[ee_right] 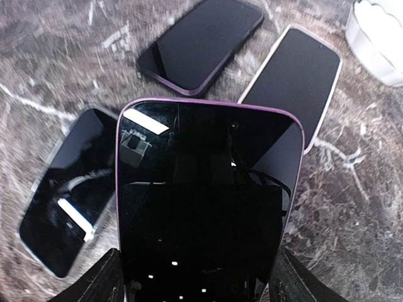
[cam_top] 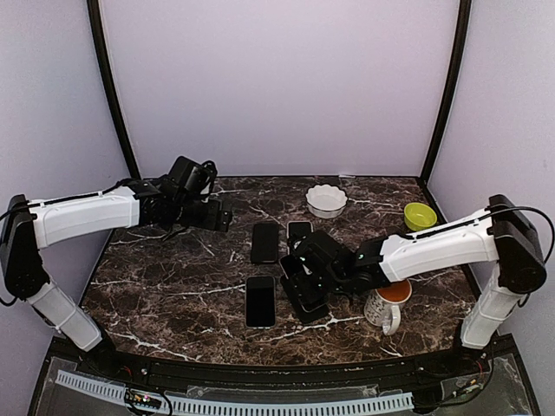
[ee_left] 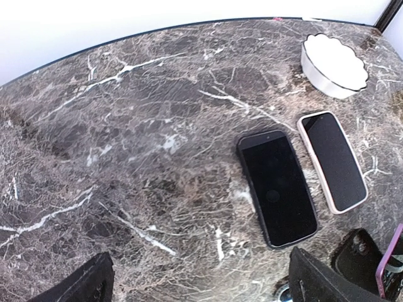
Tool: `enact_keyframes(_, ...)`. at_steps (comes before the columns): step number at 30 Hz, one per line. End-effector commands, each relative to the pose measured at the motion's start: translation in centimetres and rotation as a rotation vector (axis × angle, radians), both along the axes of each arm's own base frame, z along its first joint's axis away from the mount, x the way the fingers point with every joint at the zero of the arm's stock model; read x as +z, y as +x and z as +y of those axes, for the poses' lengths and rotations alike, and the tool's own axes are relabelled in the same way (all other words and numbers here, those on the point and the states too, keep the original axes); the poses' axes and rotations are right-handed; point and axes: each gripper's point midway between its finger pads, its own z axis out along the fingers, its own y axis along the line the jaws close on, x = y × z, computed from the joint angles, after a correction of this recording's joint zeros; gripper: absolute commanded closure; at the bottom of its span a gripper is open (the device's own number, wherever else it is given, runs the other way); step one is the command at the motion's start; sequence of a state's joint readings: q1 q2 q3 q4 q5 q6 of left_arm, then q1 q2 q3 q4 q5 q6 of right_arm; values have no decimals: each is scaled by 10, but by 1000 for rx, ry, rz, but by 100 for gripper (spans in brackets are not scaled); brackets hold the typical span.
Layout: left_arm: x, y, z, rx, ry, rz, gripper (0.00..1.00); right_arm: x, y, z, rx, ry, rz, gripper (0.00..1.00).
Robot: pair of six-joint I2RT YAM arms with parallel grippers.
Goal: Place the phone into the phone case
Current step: Install the phone into the phone case.
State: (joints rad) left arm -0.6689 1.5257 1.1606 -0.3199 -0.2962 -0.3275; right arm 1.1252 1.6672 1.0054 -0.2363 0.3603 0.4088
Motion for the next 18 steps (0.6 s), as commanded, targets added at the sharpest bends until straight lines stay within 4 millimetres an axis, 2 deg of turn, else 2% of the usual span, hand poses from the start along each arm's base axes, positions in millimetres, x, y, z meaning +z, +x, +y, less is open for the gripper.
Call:
enact_keyframes(1, 3, 4, -3, -29, -25, -8, 1, 9, 10, 20, -6, 22, -39, 74)
enact_keyframes(10, 12, 2, -8, -58, -101, 11, 1, -2, 6, 24, -39, 24, 3, 75)
enact_keyframes(18, 15, 1, -8, -63, -132, 16, 1, -10, -5, 30, -42, -13, 34, 75)
